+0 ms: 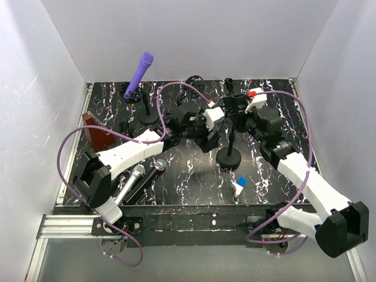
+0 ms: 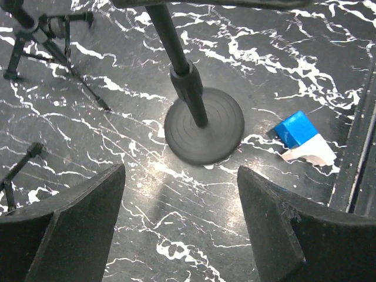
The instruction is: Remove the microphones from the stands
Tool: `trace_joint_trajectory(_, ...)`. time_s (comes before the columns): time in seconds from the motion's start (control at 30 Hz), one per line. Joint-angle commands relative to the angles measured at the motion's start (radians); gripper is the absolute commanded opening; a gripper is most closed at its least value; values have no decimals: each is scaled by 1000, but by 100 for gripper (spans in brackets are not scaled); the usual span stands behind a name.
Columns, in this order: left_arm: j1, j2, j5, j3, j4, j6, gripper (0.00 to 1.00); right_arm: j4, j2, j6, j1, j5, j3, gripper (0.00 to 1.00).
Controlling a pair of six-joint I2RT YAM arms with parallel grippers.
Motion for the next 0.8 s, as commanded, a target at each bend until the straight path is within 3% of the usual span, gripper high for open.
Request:
trace_joint_trajectory(0.0, 14, -73, 74, 5, -58, 53, 77, 188, -105, -173, -50, -20, -57, 1)
trace_joint_trajectory(0.2, 16, -92, 70, 45, -139, 99, 76, 364, -121, -216, -220, -121, -121, 1)
trace_joint_trajectory(0.4, 22, -101, 89, 91, -223, 162, 76, 522, 51, -157, -433, -184, -26, 1)
trace_joint_trajectory(0.77, 25, -87, 48, 145, -296, 160, 76, 685, 398, -110, -555, -272, 264, 1)
